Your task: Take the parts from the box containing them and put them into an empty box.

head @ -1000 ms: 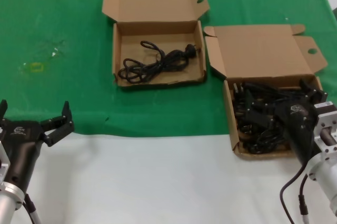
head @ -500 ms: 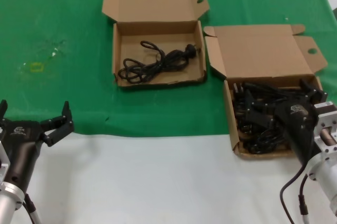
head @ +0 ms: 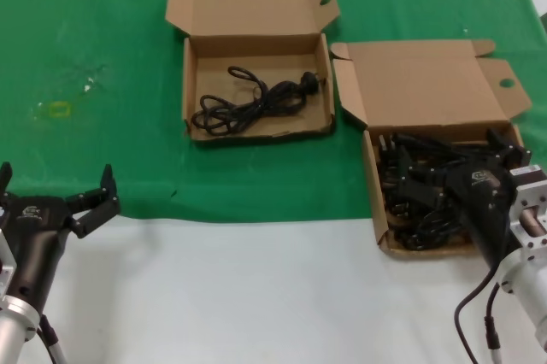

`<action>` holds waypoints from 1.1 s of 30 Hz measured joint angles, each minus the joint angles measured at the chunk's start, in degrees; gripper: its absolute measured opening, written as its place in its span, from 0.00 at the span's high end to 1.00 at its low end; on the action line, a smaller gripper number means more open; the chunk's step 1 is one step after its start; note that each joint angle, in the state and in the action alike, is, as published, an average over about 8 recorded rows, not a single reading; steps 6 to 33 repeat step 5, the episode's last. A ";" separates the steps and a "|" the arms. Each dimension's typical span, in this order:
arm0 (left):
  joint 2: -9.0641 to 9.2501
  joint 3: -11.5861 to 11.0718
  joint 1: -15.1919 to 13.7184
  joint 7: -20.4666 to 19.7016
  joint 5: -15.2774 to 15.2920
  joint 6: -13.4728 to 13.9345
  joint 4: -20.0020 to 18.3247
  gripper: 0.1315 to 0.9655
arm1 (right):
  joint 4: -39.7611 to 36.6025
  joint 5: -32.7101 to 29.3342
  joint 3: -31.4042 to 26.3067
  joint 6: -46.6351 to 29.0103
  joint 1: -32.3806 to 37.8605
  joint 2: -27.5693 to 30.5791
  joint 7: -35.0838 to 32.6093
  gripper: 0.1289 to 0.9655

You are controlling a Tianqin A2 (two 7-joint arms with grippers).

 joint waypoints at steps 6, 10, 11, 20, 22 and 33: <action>0.00 0.00 0.00 0.00 0.00 0.00 0.00 0.00 | 0.00 0.00 0.00 0.00 0.00 0.00 0.00 0.00; 0.00 0.00 0.00 0.00 0.00 0.00 0.00 0.00 | 0.00 0.00 0.00 0.00 0.00 0.00 0.00 0.00; 0.00 0.00 0.00 0.00 0.00 0.00 0.00 0.00 | 0.00 0.00 0.00 0.00 0.00 0.00 0.00 0.00; 0.00 0.00 0.00 0.00 0.00 0.00 0.00 0.00 | 0.00 0.00 0.00 0.00 0.00 0.00 0.00 0.00; 0.00 0.00 0.00 0.00 0.00 0.00 0.00 0.00 | 0.00 0.00 0.00 0.00 0.00 0.00 0.00 0.00; 0.00 0.00 0.00 0.00 0.00 0.00 0.00 0.00 | 0.00 0.00 0.00 0.00 0.00 0.00 0.00 0.00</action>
